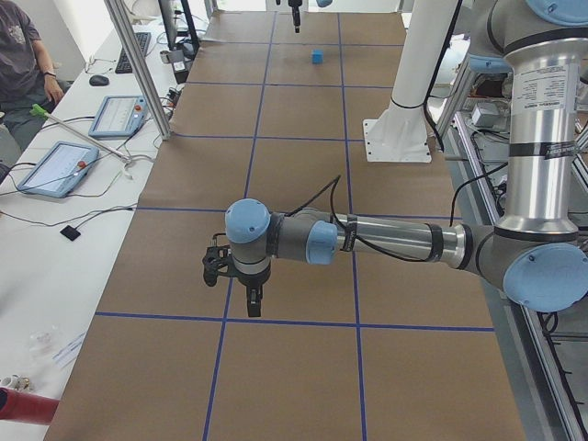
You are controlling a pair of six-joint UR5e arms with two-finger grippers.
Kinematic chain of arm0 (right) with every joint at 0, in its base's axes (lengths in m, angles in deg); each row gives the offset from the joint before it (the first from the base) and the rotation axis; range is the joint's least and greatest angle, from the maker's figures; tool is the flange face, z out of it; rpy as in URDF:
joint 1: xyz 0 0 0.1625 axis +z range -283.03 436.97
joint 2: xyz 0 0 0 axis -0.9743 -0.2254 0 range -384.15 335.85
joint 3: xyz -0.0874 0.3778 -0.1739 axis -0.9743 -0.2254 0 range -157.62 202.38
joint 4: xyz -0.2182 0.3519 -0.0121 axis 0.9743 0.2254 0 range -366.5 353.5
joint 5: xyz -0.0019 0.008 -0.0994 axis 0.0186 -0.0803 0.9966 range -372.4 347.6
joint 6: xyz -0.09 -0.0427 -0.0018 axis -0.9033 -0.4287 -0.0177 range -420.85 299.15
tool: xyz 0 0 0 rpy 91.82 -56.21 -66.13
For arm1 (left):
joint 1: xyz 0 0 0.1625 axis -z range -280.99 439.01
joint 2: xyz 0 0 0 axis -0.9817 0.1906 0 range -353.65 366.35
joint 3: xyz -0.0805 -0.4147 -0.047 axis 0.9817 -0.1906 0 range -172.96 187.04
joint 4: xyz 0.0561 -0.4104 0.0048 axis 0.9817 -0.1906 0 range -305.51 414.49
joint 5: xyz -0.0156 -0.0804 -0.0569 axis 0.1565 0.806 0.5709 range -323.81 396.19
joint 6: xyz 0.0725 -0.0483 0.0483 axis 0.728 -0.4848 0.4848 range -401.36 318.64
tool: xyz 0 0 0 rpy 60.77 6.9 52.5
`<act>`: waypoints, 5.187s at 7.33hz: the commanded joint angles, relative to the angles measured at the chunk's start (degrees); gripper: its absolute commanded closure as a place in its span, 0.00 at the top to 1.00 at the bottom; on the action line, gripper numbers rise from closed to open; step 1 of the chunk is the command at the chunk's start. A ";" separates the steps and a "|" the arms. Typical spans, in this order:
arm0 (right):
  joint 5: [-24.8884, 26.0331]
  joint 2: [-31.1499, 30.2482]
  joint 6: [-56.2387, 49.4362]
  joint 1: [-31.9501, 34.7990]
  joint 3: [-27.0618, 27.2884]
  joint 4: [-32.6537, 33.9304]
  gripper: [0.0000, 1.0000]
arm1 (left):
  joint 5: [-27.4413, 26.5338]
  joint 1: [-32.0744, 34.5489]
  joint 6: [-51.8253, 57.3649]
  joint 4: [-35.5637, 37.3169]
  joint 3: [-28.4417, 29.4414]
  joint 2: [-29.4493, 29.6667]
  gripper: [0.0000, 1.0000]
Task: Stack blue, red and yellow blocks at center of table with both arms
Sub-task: 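Lower the right gripper onto the blue cube and close it, then carry the blue cube with the right gripper to the table center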
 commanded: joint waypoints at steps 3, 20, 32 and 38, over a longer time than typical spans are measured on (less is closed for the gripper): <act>2.87 -5.53 20.55 -10.15 0.48 -17.21 1.00 | -0.17 -0.64 0.24 -0.12 0.33 -0.15 1.00; 6.42 -7.83 25.33 -19.88 -2.62 -21.92 0.00 | -0.53 -0.64 0.24 -1.34 0.24 -0.15 1.00; 15.10 60.19 44.23 -33.13 -34.14 2.10 0.00 | -0.09 -10.05 -6.70 -11.81 1.73 2.22 1.00; 16.07 63.27 48.19 -35.06 -41.26 -0.38 0.00 | -0.17 -10.13 -6.62 -11.81 2.09 2.22 1.00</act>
